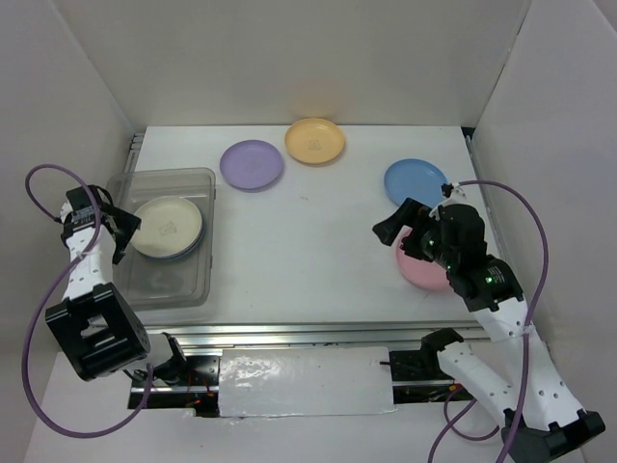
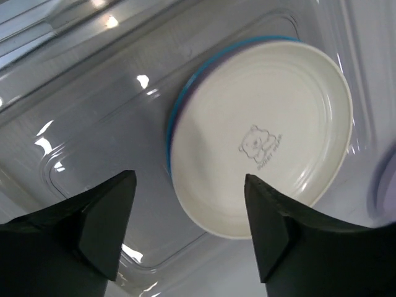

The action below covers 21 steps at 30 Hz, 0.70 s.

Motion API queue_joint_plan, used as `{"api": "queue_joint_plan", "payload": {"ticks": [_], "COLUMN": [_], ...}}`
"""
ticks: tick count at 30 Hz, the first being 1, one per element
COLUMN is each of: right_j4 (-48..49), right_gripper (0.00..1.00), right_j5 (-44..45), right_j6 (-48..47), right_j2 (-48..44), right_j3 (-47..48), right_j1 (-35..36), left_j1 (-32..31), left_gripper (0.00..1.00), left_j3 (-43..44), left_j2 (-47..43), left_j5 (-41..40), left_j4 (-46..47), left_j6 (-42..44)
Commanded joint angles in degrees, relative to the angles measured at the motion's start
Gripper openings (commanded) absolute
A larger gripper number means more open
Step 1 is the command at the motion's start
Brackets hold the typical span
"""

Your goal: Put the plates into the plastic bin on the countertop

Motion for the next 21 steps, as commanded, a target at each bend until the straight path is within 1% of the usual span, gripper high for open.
{"api": "queue_joint_plan", "payload": {"ticks": [1,2,3,4,5,6,7,8,9,10,11,12,13,15,16,17,19,21], "right_j4": [-0.74,-0.48,-0.57,-1.70,-2.32,-3.02,-3.55,-3.82,-3.91,-4.34,-4.17,-3.82,-2.95,-3.29,-3.12,-2.94,-2.42,-1.02], "right_gripper": [1.00,1.00,1.00,1.00,1.00,1.00,1.00,1.00,1.00,1.00,1.00,1.00,1.00,1.00,1.00,1.00,1.00,1.00], "right_j5": [-0.17,0.71,2.11,3.51,6.92,12.09,14.14,15.12,15.57,15.92,16.18,16.19,16.71,16.10,14.18,13.73,14.60,16.09], "right_j6": [-1.44,-1.27,-0.83,-0.21,1.01,1.72,2.33,2.60,2.52,2.86,2.87,3.13,4.26,5.59,6.81,7.52,9.97,10.34], "right_j2": [-0.54,-0.54,-0.45,-0.28,-0.19,-0.10,0.25,0.60,1.21,2.53,3.15,4.20,4.73,5.44,5.35,5.00,2.81,1.75], "right_j3": [1.96,1.53,0.57,0.03,-0.41,-1.72,-2.51,-3.22,-4.44,-4.89,-6.46,-7.52,-8.66,-10.68,-11.48,-13.23,-14.82,-17.28], "right_j1": [-1.58,-3.06,-3.95,-5.00,-6.06,-8.50,-10.09,-11.76,-15.61,-17.56,-20.19,-23.78,-25.91,-29.34,-31.97,-33.04,-33.84,-33.75], "left_j1": [-3.42,-6.31,-7.81,-9.39,-13.07,-14.76,-16.25,-19.49,-21.26,-23.02,-26.43,-28.46,-32.40,-35.85,-37.52,-40.49,-42.71,-44.74], "left_gripper": [0.91,0.96,0.99,0.99,0.99,0.99,0.99,0.99,0.99,0.99,0.99,0.99,0.99,0.99,0.99,0.99,0.99,0.99], "left_j3": [2.24,2.59,3.73,4.61,5.31,6.62,7.25,7.77,8.56,9.01,9.27,9.19,9.01,7.96,7.43,6.21,5.06,3.39], "left_j2": [-5.80,-7.21,-10.19,-11.52,-12.93,-14.07,-16.08,-16.71,-17.42,-17.60,-17.60,-17.77,-17.69,-17.95,-17.86,-17.86,-17.25,-15.77], "left_j5": [-0.20,-1.24,-1.86,-2.48,-2.31,-1.61,-1.00,0.05,2.06,2.35,2.96,2.96,2.70,1.92,0.26,-0.28,-2.21,-2.75], "left_j4": [-0.37,-0.71,-2.11,-2.99,-3.79,-5.10,-5.98,-6.69,-7.39,-9.66,-10.47,-11.08,-12.05,-12.06,-11.79,-11.10,-9.95,-8.46], "left_j6": [1.70,2.31,3.71,4.77,6.96,8.37,9.43,11.79,12.86,13.48,14.61,14.89,14.98,14.98,14.54,14.28,13.75,13.92]}}
